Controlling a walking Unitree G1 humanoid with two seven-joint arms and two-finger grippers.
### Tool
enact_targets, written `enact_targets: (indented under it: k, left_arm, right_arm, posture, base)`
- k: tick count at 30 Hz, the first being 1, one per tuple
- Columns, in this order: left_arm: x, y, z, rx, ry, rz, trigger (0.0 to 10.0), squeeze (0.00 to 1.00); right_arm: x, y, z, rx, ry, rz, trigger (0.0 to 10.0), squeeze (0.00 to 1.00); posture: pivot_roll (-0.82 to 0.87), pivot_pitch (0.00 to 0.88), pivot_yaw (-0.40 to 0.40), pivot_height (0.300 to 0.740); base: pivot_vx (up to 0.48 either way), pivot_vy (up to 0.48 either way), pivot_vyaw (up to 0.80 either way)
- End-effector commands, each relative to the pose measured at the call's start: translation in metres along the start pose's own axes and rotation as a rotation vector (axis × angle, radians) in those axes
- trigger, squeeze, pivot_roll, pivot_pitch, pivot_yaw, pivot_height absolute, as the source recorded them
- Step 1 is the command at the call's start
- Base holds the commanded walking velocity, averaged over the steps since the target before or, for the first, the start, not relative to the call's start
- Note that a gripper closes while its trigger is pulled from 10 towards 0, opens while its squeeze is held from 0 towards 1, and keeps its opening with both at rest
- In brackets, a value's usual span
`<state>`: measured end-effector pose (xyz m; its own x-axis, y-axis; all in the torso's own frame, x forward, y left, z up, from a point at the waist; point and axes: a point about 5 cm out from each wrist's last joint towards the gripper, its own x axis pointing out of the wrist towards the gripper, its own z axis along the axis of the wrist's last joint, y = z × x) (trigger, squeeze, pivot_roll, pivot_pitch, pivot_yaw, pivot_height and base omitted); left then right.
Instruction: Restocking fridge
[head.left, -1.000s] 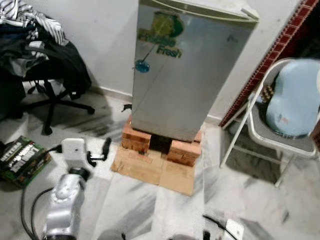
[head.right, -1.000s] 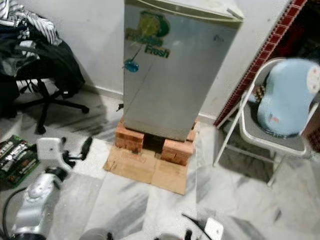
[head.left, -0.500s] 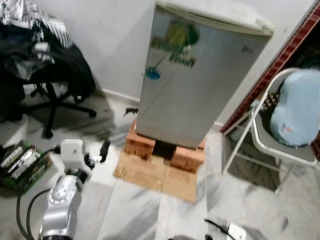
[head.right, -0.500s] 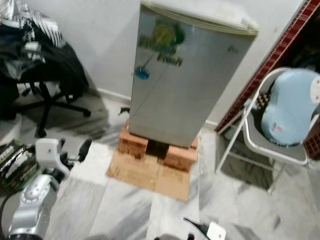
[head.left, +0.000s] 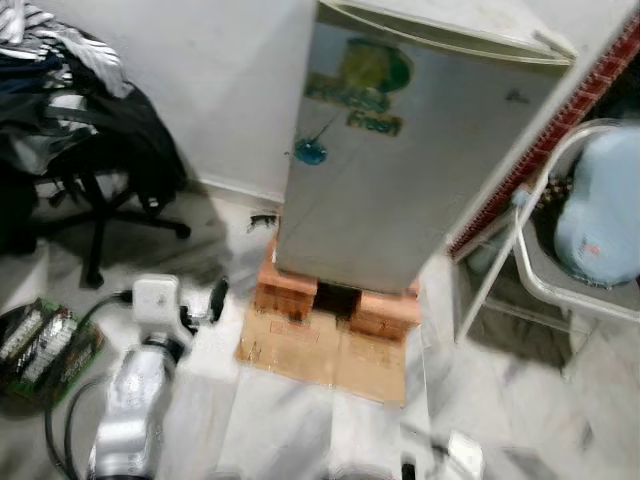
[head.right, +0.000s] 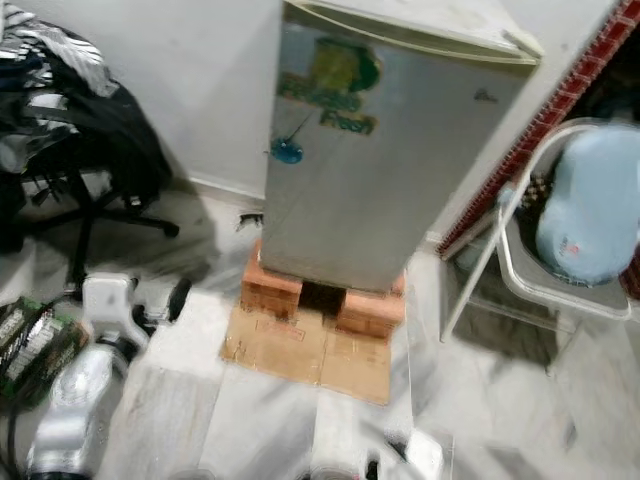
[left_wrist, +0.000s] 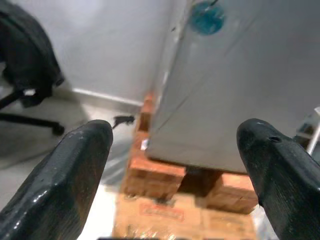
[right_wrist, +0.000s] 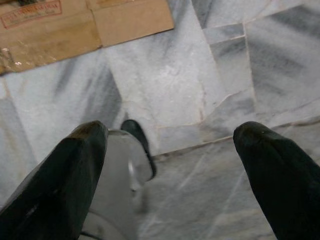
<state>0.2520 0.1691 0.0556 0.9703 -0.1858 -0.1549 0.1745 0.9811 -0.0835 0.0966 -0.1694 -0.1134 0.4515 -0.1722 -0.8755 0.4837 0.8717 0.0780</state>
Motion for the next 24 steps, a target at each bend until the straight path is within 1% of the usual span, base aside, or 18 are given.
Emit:
enact_targets:
  k: [1,10,22,24]
  left_arm:
    - [-0.0079,0.0086,-0.0071,0.012,0.035,0.036,10.0,0.0]
    - [-0.0092,0.0078,-0.01,0.013,0.052,0.042,10.0,0.0]
    - [-0.0084,0.0102,-0.0078,-0.003,0.034,0.055,10.0,0.0]
    - [-0.0086,0.0111,-0.0081,0.012,0.044,0.064,10.0,0.0]
  right_arm:
    - [-0.0515,0.1562,0.2257,-0.432,-0.831,0.646,10.0,0.0]
    - [-0.0509,0.156,0.2264,-0.426,-0.829,0.642,10.0,0.0]
    - [-0.0509,0.1568,0.2265,-0.429,-0.827,0.643,10.0,0.0]
    - [-0.0507,0.1568,0.2263,-0.428,-0.827,0.642,10.0,0.0]
  posture:
    - [0.07,0.0,-0.096,0.74]
    - [0.07,0.0,-0.095,0.74]
    - [0.07,0.0,-0.094,0.74]
    - [0.07,0.0,-0.093,0.74]
  base:
    - [0.0,0.0,0.0]
    - [0.0,0.0,0.0]
    - [0.0,0.0,0.0]
    - [0.0,0.0,0.0]
